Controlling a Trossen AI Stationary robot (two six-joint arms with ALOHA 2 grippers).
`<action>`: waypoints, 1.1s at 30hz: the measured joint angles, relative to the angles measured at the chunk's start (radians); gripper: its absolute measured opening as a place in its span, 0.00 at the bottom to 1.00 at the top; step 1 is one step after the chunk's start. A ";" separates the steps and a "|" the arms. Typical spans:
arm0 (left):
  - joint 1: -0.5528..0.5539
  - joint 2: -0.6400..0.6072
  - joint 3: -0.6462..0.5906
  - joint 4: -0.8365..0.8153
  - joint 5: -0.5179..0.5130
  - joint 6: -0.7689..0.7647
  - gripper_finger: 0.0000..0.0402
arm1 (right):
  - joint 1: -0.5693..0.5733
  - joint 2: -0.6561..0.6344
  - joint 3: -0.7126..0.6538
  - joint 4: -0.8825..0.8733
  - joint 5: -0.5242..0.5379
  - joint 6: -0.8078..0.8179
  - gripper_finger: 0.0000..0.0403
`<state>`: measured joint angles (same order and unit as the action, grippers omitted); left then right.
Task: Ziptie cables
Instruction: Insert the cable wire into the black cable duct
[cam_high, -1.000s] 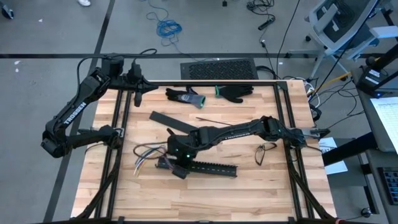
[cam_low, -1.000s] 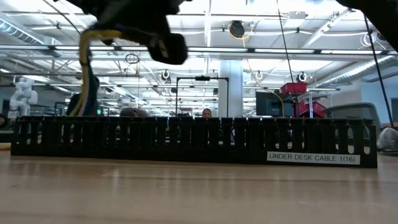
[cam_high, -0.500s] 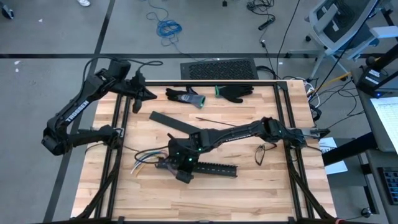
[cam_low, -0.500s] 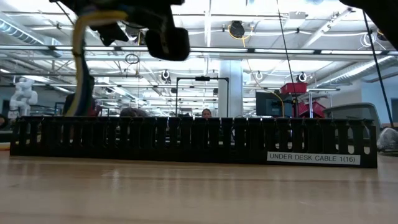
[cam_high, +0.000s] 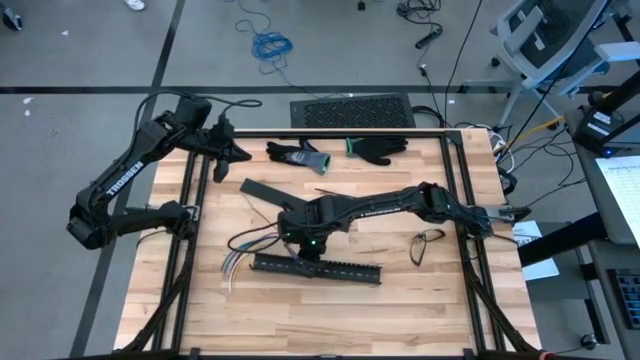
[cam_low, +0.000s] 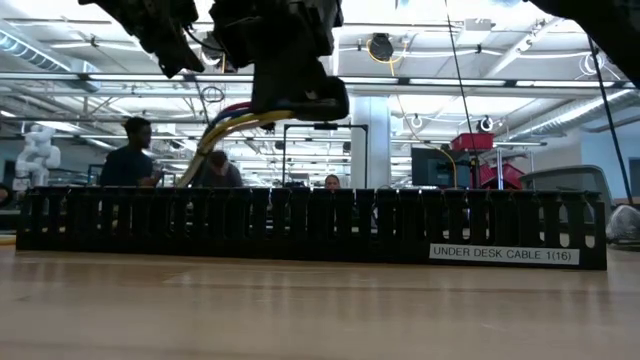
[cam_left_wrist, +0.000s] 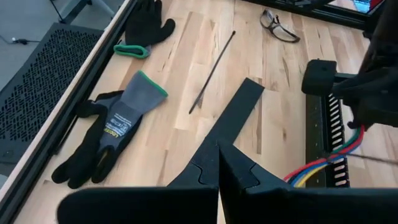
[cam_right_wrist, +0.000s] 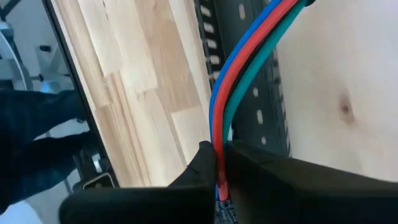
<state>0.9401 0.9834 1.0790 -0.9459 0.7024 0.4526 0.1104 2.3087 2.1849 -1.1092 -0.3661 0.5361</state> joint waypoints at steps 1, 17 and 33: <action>0.000 0.000 0.000 -0.004 0.000 0.000 0.00 | 0.000 0.000 0.000 -0.010 -0.002 -0.004 0.04; 0.000 0.000 0.000 -0.016 0.000 0.005 0.00 | -0.070 0.000 0.000 -0.037 0.067 -0.039 0.31; 0.002 -0.006 0.000 -0.046 -0.159 0.087 0.00 | 0.082 -0.065 0.000 -0.119 0.466 0.290 0.33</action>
<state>0.9421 0.9779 1.0790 -0.9915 0.5436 0.5396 0.1925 2.2433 2.1849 -1.2286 0.0997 0.8256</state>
